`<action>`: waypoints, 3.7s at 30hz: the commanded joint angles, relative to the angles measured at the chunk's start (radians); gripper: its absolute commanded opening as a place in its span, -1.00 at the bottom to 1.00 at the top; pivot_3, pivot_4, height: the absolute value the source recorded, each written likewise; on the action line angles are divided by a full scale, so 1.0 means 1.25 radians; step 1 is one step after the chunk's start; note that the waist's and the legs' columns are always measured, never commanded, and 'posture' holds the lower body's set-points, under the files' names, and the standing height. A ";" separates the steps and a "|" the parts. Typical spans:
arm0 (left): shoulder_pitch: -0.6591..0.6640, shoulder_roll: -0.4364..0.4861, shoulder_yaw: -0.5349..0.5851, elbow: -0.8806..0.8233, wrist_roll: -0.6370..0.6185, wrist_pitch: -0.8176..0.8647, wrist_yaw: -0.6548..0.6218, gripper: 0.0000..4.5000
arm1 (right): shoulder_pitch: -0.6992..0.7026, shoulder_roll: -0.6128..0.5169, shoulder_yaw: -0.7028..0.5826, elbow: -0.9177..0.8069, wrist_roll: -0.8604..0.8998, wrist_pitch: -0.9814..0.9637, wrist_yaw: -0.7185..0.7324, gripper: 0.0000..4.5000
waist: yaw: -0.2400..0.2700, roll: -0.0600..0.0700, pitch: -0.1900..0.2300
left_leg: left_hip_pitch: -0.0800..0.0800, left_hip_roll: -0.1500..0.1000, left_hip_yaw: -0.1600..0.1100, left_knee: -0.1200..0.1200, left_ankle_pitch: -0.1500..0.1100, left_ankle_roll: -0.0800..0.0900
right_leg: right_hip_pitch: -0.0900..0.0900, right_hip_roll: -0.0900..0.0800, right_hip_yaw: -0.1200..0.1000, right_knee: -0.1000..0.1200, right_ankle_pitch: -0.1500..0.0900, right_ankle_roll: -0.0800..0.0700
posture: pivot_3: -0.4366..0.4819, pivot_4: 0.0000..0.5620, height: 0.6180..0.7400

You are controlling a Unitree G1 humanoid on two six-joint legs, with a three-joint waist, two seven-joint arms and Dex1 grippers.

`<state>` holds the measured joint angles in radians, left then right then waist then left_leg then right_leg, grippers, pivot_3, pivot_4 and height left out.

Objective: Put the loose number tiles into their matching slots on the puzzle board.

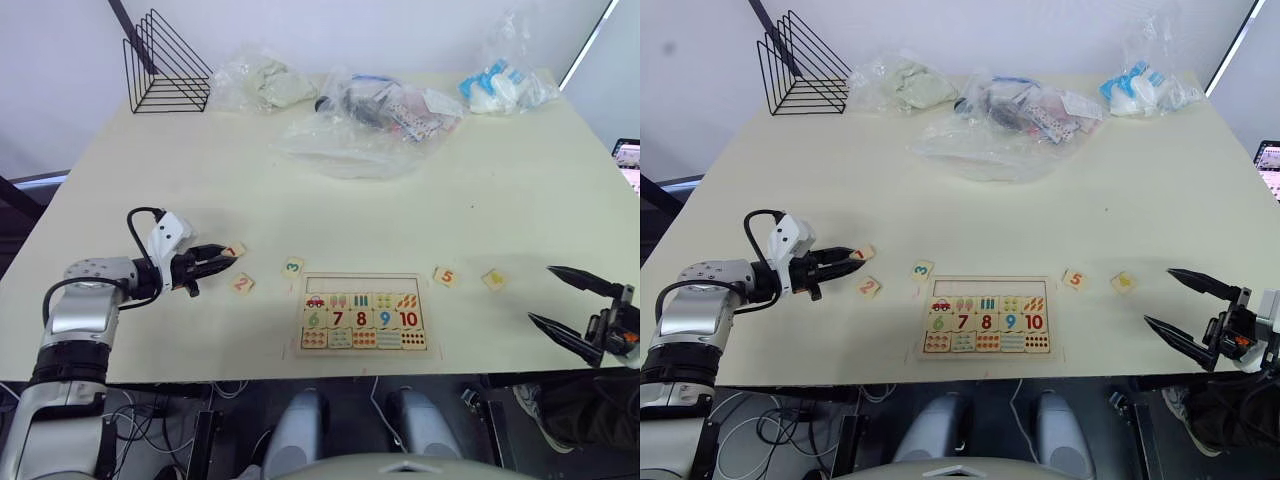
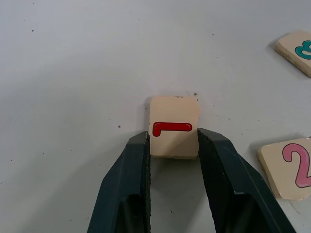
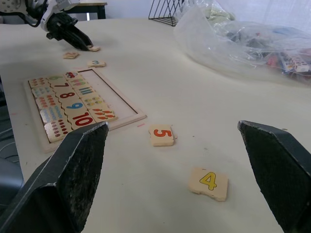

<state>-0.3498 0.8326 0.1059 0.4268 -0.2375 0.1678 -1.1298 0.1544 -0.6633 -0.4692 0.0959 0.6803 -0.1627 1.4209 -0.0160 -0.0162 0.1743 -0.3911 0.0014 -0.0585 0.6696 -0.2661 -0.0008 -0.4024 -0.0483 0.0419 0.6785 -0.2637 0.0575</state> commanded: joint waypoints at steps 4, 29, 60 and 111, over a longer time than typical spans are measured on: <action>-0.030 0.030 0.001 0.034 0.008 -0.037 -0.048 -0.58 | -0.023 0.001 0.001 -0.020 0.017 -0.018 0.038 1.00 | 0.000 0.000 0.000 | 0.000 0.000 0.000 0.000 0.000 0.000 | 0.000 0.000 0.000 0.000 0.000 0.000 | -0.05 -0.47 1.00; -0.172 0.069 -0.139 -0.292 -0.057 0.140 -0.279 -0.58 | 0.141 0.069 0.023 -0.270 0.041 0.049 -0.074 1.00 | 0.003 0.000 0.000 | -0.001 0.000 0.001 0.001 0.000 0.000 | 0.000 0.001 -0.001 0.000 0.000 0.000 | -0.05 -0.47 1.00; -0.244 0.015 -0.391 -0.503 0.145 0.362 -0.130 -0.58 | 0.172 0.078 0.045 -0.326 0.016 0.030 -0.122 1.00 | 0.002 0.000 0.001 | -0.002 -0.001 0.001 0.001 0.000 0.000 | 0.000 0.002 -0.001 0.000 0.000 0.000 | -0.05 -0.47 1.00; -0.243 0.022 -0.453 -0.549 0.181 0.407 -0.126 -0.36 | 0.172 0.069 0.059 -0.372 0.007 0.044 -0.181 1.00 | 0.002 0.000 0.001 | -0.002 -0.001 0.001 0.001 0.000 0.000 | 0.000 0.002 -0.001 0.000 0.000 0.000 | -0.05 -0.47 1.00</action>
<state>-0.6394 0.8538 -0.4737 -0.2481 -0.0105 0.6833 -1.2826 0.3701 -0.5647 -0.3901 -0.3365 0.6806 -0.1103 1.2020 -0.0134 -0.0164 0.1751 -0.3935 0.0006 -0.0578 0.6708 -0.2661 -0.0008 -0.4025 -0.0463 0.0408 0.6780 -0.2639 0.0575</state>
